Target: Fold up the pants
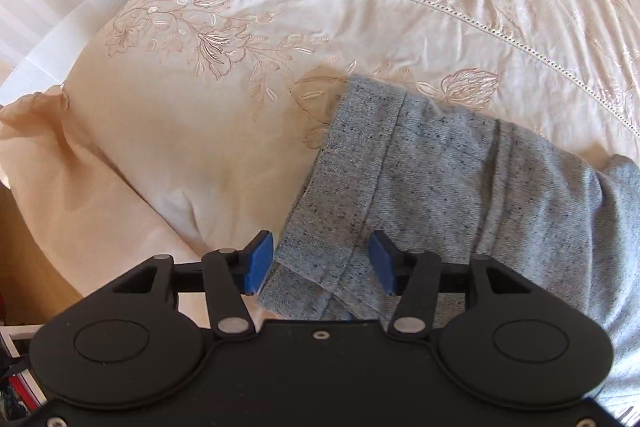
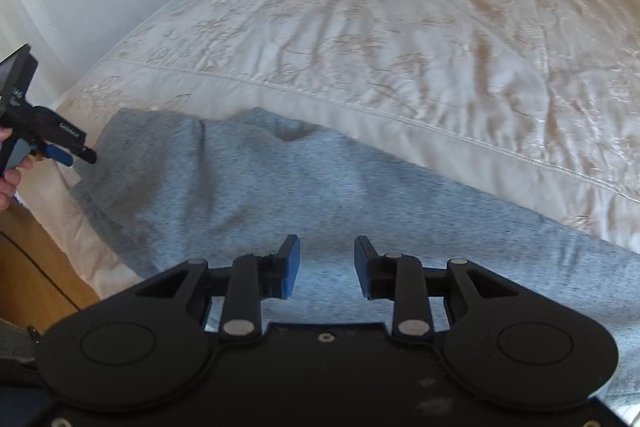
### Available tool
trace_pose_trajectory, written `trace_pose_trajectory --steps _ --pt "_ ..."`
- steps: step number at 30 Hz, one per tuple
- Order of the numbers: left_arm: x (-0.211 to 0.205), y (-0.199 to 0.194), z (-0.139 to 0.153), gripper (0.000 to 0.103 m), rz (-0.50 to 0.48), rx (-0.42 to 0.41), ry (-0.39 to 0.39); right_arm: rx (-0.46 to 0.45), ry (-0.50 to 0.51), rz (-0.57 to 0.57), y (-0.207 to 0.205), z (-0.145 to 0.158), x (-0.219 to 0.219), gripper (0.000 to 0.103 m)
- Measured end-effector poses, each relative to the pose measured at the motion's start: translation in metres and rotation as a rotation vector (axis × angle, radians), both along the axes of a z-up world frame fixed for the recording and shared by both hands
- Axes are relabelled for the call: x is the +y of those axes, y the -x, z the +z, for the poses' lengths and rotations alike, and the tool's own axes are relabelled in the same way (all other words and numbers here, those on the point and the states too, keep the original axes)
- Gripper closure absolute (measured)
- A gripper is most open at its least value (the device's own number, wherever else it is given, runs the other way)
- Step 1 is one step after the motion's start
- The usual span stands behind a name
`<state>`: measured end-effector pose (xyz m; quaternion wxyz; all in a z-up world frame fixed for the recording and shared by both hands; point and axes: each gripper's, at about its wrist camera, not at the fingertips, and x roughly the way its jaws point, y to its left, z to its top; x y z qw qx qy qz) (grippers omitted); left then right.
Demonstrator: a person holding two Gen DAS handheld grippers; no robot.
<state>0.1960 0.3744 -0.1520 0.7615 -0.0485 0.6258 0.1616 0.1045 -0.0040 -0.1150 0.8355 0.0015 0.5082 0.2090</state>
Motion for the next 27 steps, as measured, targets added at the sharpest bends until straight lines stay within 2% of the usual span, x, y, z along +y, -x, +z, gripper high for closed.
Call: trace_pose_trajectory --steps 6,7,8,9,11,12,13,17,22,25,26,27 --pt "0.007 -0.011 -0.030 0.031 -0.064 0.094 0.038 -0.019 0.023 0.238 0.024 -0.007 0.118 0.067" --pt "0.007 -0.012 -0.032 0.040 -0.079 0.093 0.056 -0.030 0.033 0.277 0.029 -0.007 0.136 0.067" --pt "0.008 -0.012 -0.033 0.051 -0.090 0.080 0.108 -0.048 0.047 0.316 0.034 -0.007 0.152 0.066" --pt "0.010 -0.012 -0.033 0.071 -0.087 0.071 0.163 -0.072 0.068 0.354 0.039 -0.008 0.165 0.066" --pt "0.010 -0.011 -0.029 0.078 -0.066 0.061 0.166 -0.121 0.124 0.430 0.043 -0.013 0.190 0.065" --pt "0.011 -0.011 -0.027 0.089 -0.065 0.055 0.157 -0.149 0.153 0.460 0.046 -0.016 0.201 0.064" --pt "0.011 -0.009 -0.024 0.090 -0.064 0.051 0.148 -0.176 0.182 0.488 0.048 -0.019 0.210 0.064" --pt "0.024 0.000 -0.017 0.091 -0.040 0.047 0.196 -0.247 0.292 0.606 0.051 -0.036 0.236 0.064" --pt "0.036 0.004 -0.019 0.092 -0.046 0.048 0.232 -0.341 0.403 0.706 0.046 -0.065 0.249 0.064" --pt "0.042 0.008 -0.020 0.093 -0.036 0.042 0.245 -0.333 0.350 0.734 0.037 -0.069 0.249 0.075" --pt "0.039 0.010 -0.015 0.093 -0.034 0.038 0.247 -0.309 0.315 0.712 0.033 -0.065 0.248 0.098" --pt "0.039 0.011 -0.012 0.094 -0.032 0.031 0.246 -0.301 0.282 0.680 0.031 -0.058 0.246 0.098"
